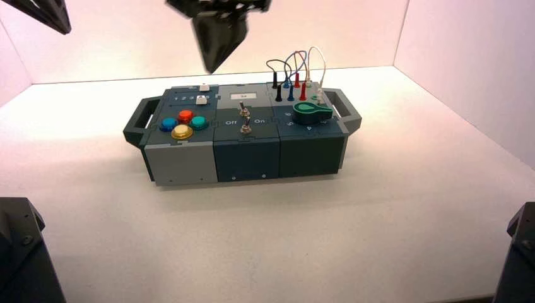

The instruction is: Push the red button with the right gripper.

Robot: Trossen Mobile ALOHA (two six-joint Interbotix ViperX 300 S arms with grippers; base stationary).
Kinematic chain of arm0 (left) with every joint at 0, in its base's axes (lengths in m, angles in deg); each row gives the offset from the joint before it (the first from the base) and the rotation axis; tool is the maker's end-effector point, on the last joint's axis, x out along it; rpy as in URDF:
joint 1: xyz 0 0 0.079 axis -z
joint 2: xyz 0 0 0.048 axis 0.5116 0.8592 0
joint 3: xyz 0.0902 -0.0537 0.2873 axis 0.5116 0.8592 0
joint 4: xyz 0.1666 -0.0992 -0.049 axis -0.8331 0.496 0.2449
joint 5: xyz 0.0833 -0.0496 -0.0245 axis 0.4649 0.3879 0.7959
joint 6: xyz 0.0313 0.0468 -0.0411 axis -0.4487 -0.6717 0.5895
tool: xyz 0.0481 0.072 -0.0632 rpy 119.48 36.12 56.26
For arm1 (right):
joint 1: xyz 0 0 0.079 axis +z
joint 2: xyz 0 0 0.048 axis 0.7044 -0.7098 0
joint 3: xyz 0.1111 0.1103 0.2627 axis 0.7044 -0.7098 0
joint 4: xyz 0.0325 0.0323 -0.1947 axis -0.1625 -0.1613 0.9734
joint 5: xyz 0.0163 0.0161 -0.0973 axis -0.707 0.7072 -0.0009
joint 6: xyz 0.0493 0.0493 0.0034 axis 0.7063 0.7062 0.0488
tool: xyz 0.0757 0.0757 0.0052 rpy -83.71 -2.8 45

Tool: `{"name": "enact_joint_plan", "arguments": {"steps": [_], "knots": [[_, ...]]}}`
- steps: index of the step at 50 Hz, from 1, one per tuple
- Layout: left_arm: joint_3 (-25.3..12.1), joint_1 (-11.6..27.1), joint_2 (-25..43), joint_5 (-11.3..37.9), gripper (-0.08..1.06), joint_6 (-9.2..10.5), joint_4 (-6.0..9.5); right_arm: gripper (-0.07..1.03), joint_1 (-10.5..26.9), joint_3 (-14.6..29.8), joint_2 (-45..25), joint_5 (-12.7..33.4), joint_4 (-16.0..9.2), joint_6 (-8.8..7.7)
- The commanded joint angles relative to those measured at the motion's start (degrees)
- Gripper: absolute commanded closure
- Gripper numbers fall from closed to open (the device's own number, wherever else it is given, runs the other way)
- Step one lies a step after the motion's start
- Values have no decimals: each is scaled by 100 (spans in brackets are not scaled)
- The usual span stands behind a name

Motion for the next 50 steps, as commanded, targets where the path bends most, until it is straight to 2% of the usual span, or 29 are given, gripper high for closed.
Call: {"name": "enact_joint_plan", "arguments": {"steps": [1, 10, 18, 34, 50], "knots": [[-62, -202, -53, -97, 101, -35, -79, 99, 35, 316, -35, -18, -158, 18], [-62, -422, -88, -88, 101, -290, -105, 99, 70, 404, -237, -18, -272, 26], [-44, -527, -114, -88, 101, -413, -105, 99, 149, 527, -580, -18, -308, 35], [-18, -536, -299, -97, 101, -501, -105, 99, 176, 993, -1099, -53, -299, 26], [-18, -545, -308, -105, 101, -510, -79, 99, 185, 1266, -1441, 0, -299, 44]]}}
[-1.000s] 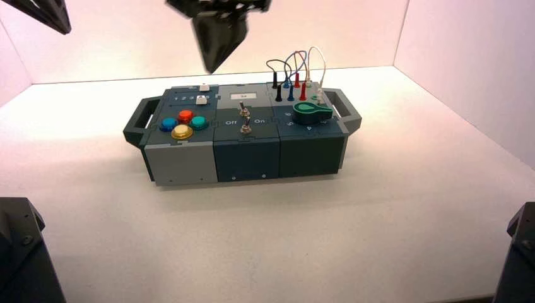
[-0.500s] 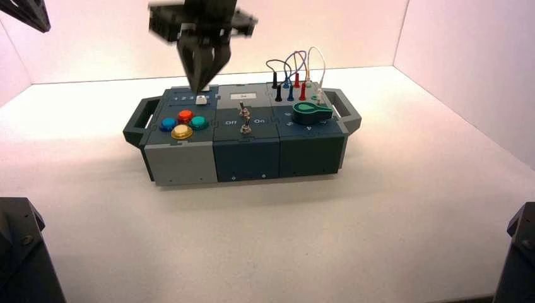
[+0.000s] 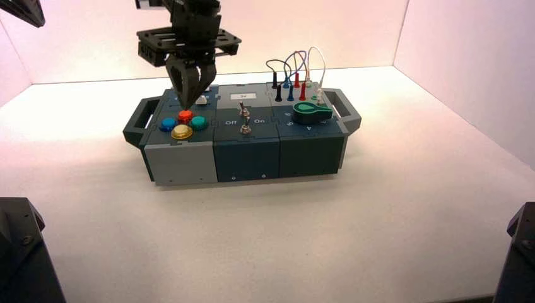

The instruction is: Push the red button with the right gripper.

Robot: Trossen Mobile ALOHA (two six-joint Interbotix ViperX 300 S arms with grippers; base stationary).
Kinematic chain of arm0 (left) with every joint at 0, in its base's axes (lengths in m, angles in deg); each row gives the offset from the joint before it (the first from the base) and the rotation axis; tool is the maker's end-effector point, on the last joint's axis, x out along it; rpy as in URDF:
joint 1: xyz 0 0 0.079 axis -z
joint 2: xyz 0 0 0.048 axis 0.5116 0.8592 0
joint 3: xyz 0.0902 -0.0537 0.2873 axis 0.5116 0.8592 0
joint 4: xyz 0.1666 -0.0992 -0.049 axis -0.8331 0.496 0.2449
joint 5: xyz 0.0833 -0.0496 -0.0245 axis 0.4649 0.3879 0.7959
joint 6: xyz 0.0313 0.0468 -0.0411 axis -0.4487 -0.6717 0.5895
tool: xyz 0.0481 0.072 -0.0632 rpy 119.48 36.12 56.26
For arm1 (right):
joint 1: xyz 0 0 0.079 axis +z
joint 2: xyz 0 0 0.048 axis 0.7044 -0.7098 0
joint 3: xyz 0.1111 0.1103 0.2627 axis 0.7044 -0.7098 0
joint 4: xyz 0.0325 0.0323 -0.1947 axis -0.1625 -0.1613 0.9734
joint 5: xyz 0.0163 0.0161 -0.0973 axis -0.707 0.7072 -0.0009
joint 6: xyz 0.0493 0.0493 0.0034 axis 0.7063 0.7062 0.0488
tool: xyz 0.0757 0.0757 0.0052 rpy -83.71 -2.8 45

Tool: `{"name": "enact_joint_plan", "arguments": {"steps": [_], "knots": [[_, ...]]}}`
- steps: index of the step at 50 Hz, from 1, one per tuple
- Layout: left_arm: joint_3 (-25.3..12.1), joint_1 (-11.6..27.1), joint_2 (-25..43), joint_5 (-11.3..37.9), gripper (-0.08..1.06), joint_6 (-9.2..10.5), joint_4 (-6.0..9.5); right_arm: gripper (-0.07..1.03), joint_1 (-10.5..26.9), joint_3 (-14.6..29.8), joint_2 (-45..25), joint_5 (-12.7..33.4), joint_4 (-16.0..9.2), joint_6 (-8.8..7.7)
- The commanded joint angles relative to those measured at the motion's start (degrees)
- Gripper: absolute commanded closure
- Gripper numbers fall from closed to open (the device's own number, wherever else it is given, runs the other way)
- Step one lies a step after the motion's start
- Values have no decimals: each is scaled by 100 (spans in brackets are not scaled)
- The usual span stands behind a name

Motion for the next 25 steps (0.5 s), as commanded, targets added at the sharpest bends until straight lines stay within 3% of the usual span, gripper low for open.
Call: {"name": "enact_joint_plan", "arguments": {"steps": [1, 25], "knots": [[-79, -26, -35, -35, 101, -35, 18, 99, 44, 255, 0, -9, -9, 0], [-53, -35, -53, -44, 101, -44, 18, 99, 26, 554, -290, 97, 35, 9]]}}
